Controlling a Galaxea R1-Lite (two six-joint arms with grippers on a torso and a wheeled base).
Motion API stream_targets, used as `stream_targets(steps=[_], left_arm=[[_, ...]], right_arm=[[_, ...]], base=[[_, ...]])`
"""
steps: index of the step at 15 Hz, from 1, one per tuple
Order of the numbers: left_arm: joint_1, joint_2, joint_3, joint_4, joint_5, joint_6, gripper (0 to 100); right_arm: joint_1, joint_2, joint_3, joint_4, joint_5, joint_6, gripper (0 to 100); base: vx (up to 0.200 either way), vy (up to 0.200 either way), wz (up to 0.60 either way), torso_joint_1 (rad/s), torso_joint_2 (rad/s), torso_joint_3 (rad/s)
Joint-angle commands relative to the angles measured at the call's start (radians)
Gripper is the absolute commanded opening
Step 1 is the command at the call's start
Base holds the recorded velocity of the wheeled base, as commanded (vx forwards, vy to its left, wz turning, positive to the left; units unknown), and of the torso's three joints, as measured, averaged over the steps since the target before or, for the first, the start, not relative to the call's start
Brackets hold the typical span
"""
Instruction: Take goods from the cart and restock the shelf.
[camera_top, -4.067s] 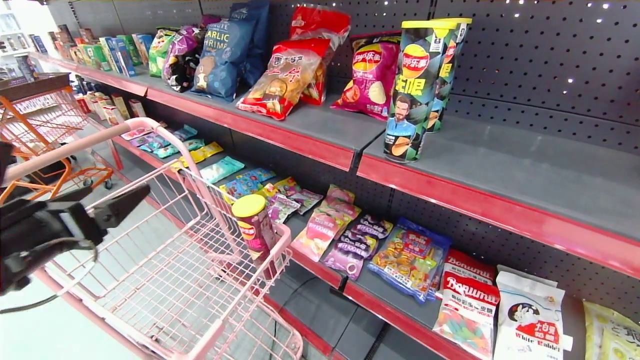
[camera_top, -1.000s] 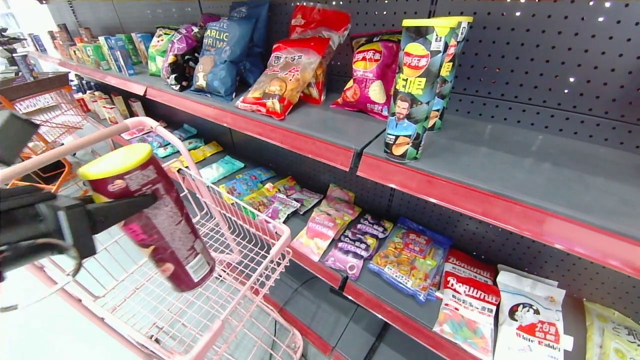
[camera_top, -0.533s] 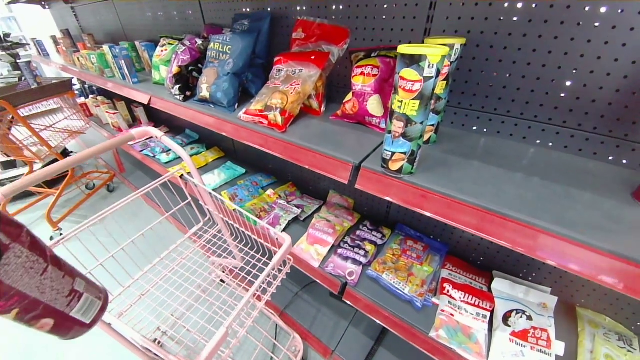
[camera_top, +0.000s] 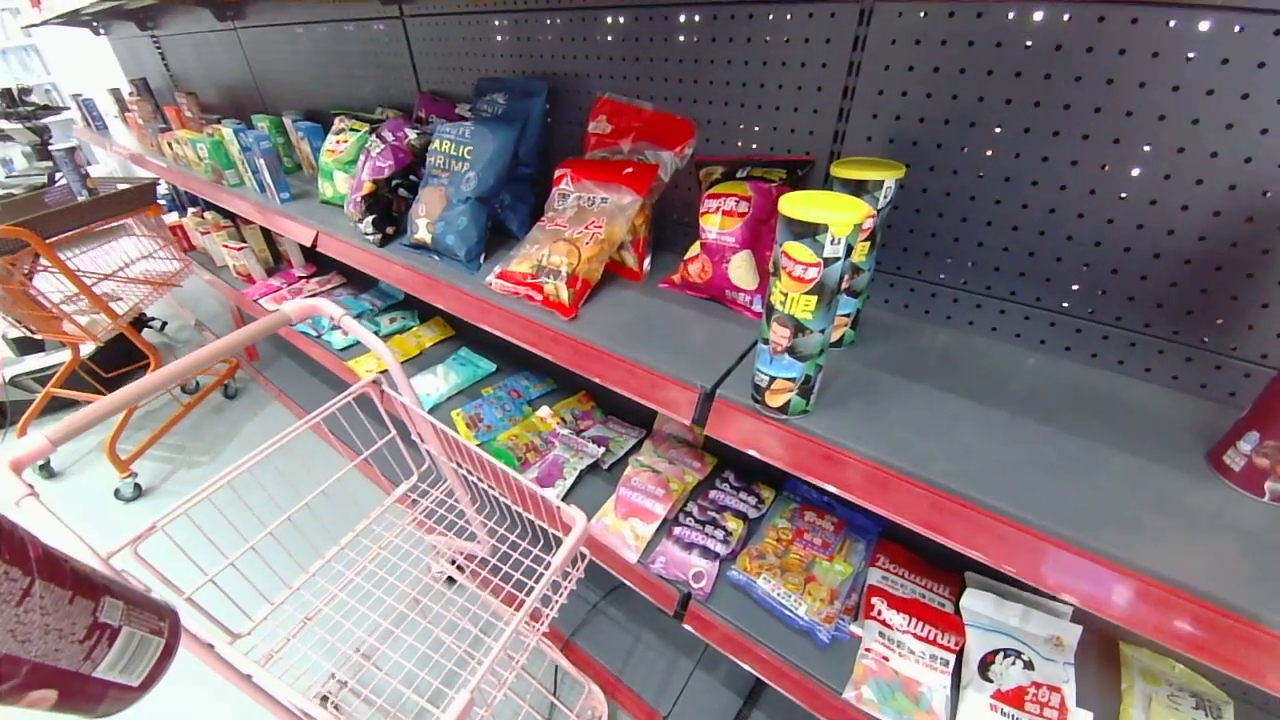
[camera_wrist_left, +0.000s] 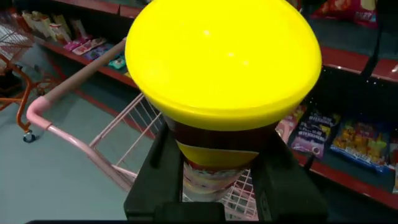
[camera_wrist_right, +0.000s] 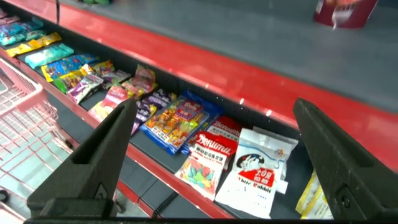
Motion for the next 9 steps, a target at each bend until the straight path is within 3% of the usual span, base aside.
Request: stream_targets(steps=[1, 4, 6, 9], left_arm=[[0.0, -0.019, 0.001, 0.001, -0.001, 0.0, 0], [0.0, -0.043, 0.01, 0.0, -0.002, 0.001, 0], [-0.002, -0.065, 0.021, 0.0, -0.018, 0.027, 0], [-0.002, -0.071, 0.025, 0.0, -0.022, 0.04, 0]], right_arm=[[0.0, 0.001, 0.0, 0.0, 0.001, 0.0, 100], [0.0, 0.001, 0.0, 0.0, 0.001, 0.0, 100], [0.002, 0.001, 0.0, 0.0, 0.001, 0.001, 100], [0.0, 0.001, 0.0, 0.0, -0.001, 0.003, 100]], base=[[0.0, 0.0, 0.0, 0.207, -0.52, -0.29], [0.0, 0.0, 0.0, 0.188, -0.42, -0.246], [0.0, 0.0, 0.0, 0.061, -0.15, -0.071], [0.0, 0.0, -0.6, 0.01, -0.02, -0.009]])
